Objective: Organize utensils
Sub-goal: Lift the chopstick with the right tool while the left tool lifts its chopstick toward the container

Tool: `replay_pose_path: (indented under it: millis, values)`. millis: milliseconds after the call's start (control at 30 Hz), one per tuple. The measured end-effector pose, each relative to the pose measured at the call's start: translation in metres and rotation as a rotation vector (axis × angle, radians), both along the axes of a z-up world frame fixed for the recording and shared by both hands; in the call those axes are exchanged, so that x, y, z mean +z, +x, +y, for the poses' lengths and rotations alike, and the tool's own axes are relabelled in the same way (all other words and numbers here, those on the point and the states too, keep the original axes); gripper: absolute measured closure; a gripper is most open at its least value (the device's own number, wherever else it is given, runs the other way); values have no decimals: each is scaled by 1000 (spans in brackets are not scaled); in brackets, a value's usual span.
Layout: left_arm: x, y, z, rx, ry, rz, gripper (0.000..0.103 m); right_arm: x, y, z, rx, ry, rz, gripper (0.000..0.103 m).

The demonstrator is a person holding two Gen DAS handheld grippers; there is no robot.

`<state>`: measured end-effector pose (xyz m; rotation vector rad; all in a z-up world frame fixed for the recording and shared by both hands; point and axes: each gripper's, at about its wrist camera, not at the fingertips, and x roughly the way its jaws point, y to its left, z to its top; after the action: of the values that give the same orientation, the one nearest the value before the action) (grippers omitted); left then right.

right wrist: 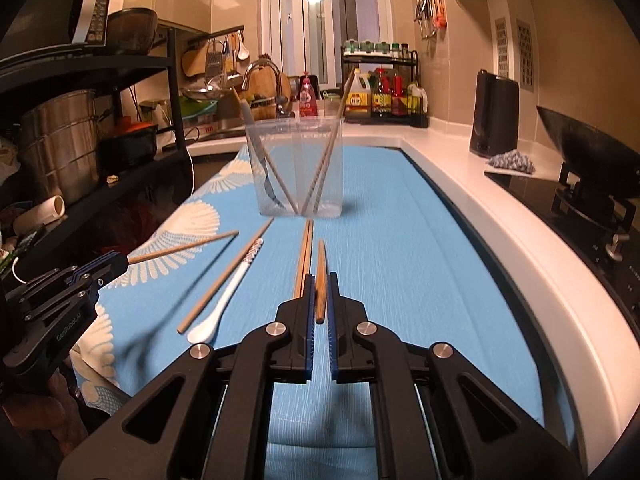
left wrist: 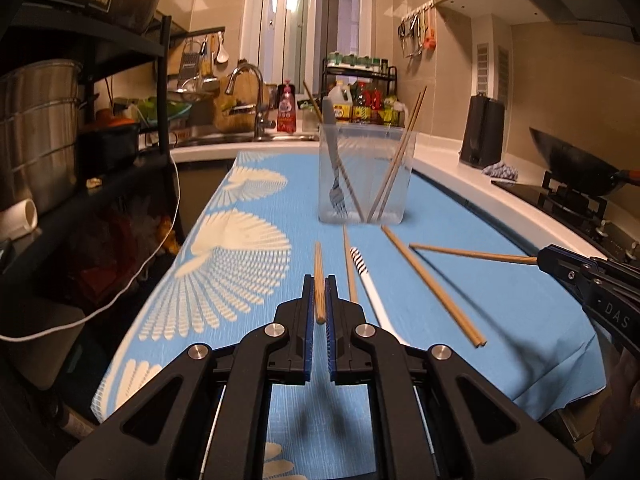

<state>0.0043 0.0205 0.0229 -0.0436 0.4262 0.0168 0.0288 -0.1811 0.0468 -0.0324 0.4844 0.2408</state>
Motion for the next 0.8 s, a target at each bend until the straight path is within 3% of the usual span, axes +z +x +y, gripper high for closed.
replay_pose_path:
  millis: [400, 800]
  values:
    - [51, 10, 12, -9, 5, -80, 98, 53, 13, 2, 17, 12, -78, 97]
    - [102, 41, 31, -7, -14, -44, 98, 91, 36, 10, 53, 8, -83, 97]
